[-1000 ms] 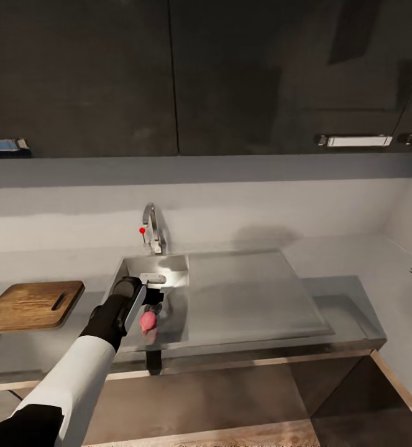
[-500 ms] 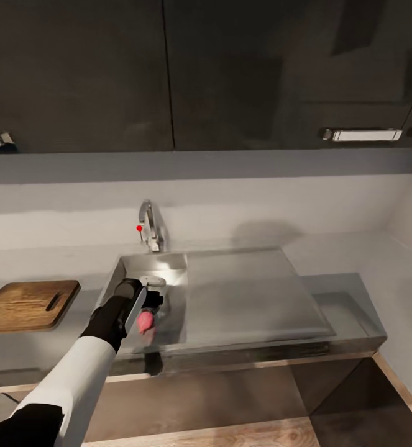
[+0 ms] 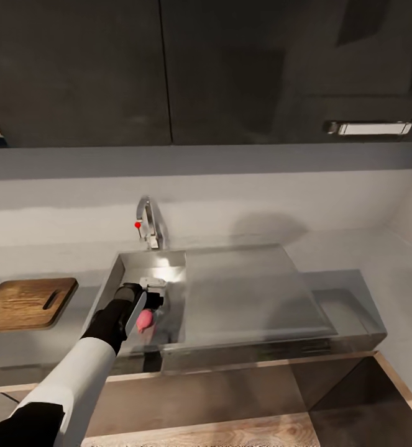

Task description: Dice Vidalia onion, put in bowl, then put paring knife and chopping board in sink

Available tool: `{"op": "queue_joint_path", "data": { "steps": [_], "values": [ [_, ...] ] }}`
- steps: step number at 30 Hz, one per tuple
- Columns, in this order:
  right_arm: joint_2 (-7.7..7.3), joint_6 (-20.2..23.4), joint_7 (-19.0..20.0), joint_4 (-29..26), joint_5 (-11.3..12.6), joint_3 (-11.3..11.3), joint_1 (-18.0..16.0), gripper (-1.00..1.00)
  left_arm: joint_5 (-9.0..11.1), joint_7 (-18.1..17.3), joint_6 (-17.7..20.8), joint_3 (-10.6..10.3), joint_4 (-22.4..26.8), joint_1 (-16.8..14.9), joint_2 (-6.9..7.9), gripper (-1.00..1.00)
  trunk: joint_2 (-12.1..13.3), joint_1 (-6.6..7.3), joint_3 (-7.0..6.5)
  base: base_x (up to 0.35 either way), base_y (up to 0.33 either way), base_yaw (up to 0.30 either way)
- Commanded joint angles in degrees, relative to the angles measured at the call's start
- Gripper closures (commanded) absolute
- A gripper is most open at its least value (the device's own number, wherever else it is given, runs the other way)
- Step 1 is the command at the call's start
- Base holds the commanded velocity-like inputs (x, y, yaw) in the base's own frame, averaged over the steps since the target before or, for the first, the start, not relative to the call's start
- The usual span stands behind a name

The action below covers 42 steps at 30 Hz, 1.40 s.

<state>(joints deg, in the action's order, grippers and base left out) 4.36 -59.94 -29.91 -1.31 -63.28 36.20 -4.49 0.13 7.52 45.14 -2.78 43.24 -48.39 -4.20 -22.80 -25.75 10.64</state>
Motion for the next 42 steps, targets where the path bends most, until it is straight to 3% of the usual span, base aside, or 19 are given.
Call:
{"op": "queue_joint_path", "data": {
  "steps": [1, 42],
  "values": [
    [0.02, -0.1, -0.4, 0.0, -0.6, 0.3, 0.0, -1.0, 0.0, 0.2, 0.3, -0.1, 0.1, 0.0, 0.03, -1.0, -0.1, -0.03, 0.21, 0.0, 0.0, 0.0],
    [0.03, -0.1, -0.4, 0.0, -0.6, 0.3, 0.0, -1.0, -0.4, 0.3, 0.2, -0.1, -0.7, 0.0, 0.24, -1.0, -0.1, -0.03, 3.96, 0.0, 0.015, 0.0]
  ]
}}
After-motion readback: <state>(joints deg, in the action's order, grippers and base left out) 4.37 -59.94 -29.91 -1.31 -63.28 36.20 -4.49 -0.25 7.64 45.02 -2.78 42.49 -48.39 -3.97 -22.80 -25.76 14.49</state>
